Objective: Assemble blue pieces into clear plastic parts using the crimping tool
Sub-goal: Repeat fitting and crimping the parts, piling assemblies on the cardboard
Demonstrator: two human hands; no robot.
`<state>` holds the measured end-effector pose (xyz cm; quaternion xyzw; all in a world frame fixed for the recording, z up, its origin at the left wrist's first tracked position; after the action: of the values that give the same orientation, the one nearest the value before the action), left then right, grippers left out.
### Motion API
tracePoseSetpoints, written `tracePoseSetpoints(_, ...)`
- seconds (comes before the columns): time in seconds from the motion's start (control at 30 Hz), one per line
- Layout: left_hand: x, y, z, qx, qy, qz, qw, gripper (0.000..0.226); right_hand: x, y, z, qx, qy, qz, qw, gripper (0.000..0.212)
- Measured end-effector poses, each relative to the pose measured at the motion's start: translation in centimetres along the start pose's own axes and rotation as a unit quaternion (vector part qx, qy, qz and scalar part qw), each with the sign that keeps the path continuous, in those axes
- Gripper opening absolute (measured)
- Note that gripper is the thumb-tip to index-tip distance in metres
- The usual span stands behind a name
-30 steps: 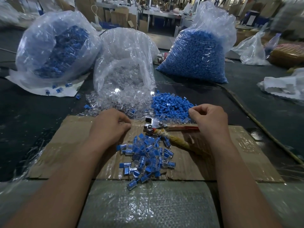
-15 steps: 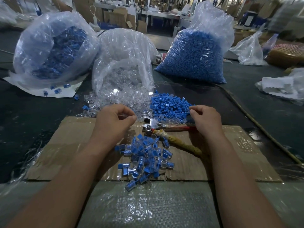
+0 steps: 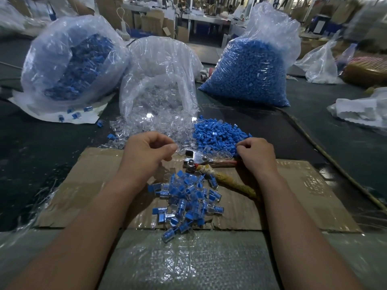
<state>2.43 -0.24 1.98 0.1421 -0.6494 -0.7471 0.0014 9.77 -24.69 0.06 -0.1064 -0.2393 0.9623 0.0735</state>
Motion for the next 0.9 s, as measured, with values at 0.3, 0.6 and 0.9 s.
tracePoseSetpoints(0.3, 0.3, 0.3, -0.3, 0.027, -0.032, 0.003, 0.999, 0.019, 0.8, 0.0, 2.0, -0.126, 0.082, 0.005, 0.989, 0.009)
tracePoseSetpoints(0.6, 0.6, 0.5, -1.1, 0.082, -0.068, 0.03, 0.994, 0.01, 5.4, -5.0, 2.9, -0.276, -0.001, 0.124, 0.953, 0.026)
tracePoseSetpoints(0.9, 0.8, 1.1, -1.2, 0.108, -0.068, 0.017, 0.992, 0.013, 8.1, -8.5, 1.9, -0.283, 0.012, 0.239, 0.929, 0.03)
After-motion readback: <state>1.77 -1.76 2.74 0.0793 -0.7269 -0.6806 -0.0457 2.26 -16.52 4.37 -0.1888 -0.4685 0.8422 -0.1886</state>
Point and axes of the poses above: each hand's wrist, its own x-axis away from the middle knuckle, its own z-axis out of the back of the hand, y = z × x, the point moved 5 cm from there along -x, towards the middle knuckle, and after that the axes turned 7 degrees about x, right-handed, at the moved point
